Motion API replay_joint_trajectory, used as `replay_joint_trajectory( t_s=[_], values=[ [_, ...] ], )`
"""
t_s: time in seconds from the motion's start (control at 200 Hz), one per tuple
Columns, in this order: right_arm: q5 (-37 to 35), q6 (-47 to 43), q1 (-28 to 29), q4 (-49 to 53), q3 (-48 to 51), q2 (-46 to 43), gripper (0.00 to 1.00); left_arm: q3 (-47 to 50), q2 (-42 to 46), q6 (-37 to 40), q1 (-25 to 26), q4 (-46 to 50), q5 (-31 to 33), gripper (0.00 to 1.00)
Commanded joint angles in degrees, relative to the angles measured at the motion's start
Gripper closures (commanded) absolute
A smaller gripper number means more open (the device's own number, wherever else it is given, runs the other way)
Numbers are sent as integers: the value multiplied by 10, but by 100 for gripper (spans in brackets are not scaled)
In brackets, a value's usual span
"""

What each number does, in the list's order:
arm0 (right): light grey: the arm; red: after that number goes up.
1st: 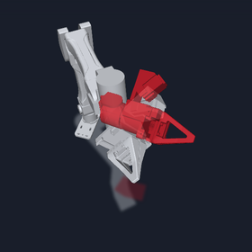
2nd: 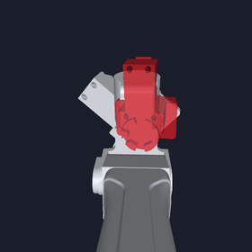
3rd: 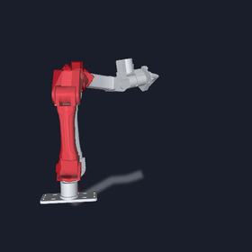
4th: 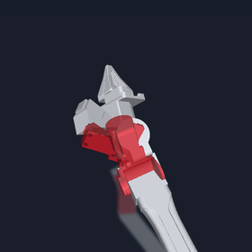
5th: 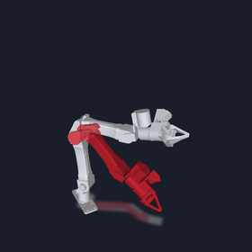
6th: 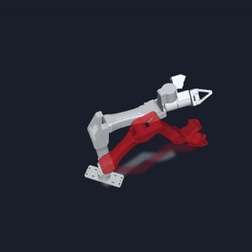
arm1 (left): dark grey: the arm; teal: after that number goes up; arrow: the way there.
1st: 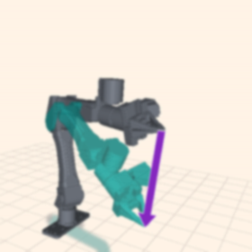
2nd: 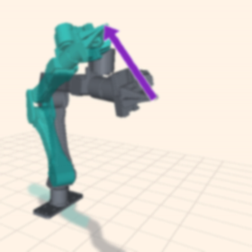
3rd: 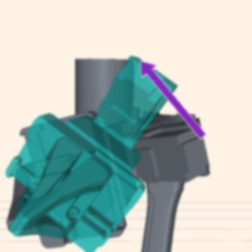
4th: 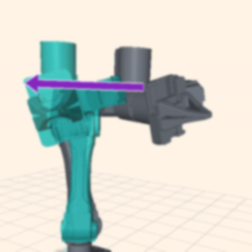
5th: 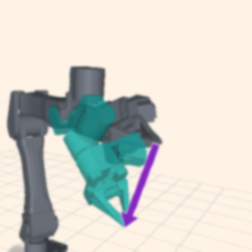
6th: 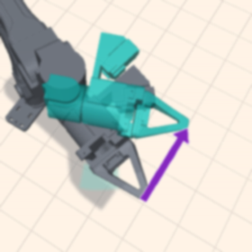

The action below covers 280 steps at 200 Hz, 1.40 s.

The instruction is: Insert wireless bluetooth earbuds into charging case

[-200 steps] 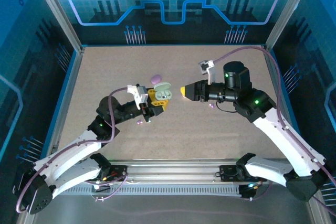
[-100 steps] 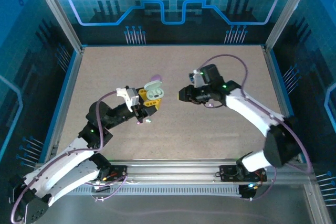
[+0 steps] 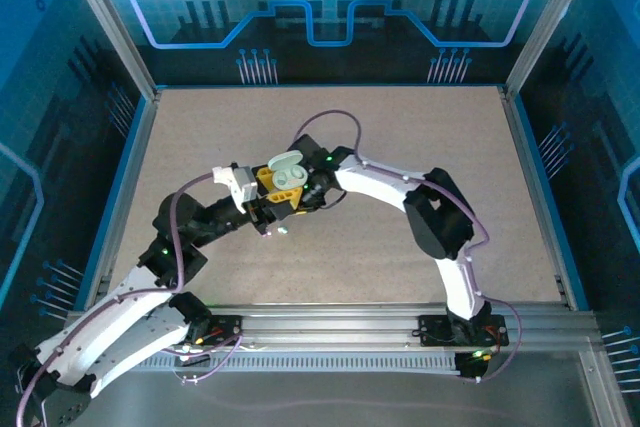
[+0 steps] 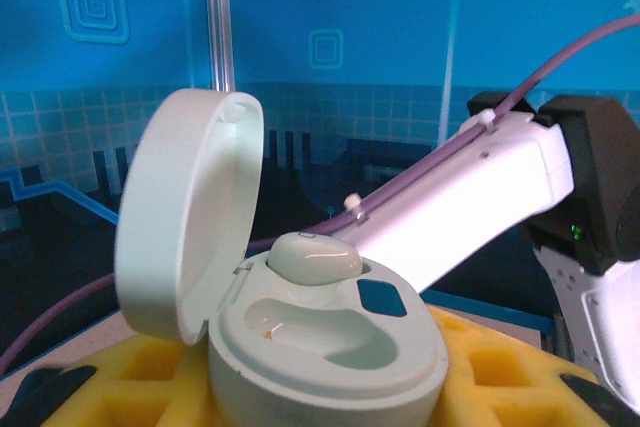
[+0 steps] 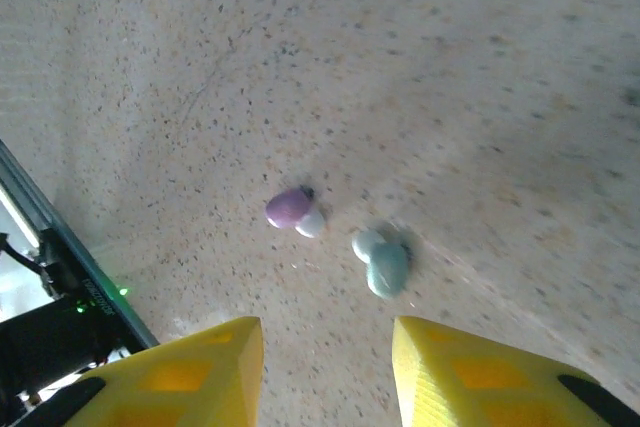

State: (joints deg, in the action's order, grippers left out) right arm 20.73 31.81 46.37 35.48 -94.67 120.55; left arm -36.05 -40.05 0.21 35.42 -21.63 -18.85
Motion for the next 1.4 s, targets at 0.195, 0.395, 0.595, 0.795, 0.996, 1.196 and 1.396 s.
replay_joint_trajectory(
  t_s=[0.195, 0.395, 0.595, 0.795, 0.996, 1.196, 1.396],
  values=[
    [-119, -56, 54, 150, -147, 106, 59, -20, 18, 14, 2, 12, 5, 76],
    [-146, -67, 64, 181, -182, 142, 59, -17, 21, 14, 2, 12, 7, 76],
    [-136, -75, 65, 191, -198, 164, 62, -16, 21, 13, 3, 12, 8, 75],
    [-133, -81, 66, 199, -200, 170, 67, -14, 20, 13, 2, 12, 8, 75],
    [-143, -96, 67, 212, -181, 149, 74, -12, 18, 12, 2, 9, 11, 76],
    [-156, -115, 65, 205, -115, 84, 77, -14, 15, 11, 2, 8, 12, 75],
    [-153, -122, 56, 171, 4, -10, 77, -14, 4, 4, 3, -1, 7, 75]
  ],
)
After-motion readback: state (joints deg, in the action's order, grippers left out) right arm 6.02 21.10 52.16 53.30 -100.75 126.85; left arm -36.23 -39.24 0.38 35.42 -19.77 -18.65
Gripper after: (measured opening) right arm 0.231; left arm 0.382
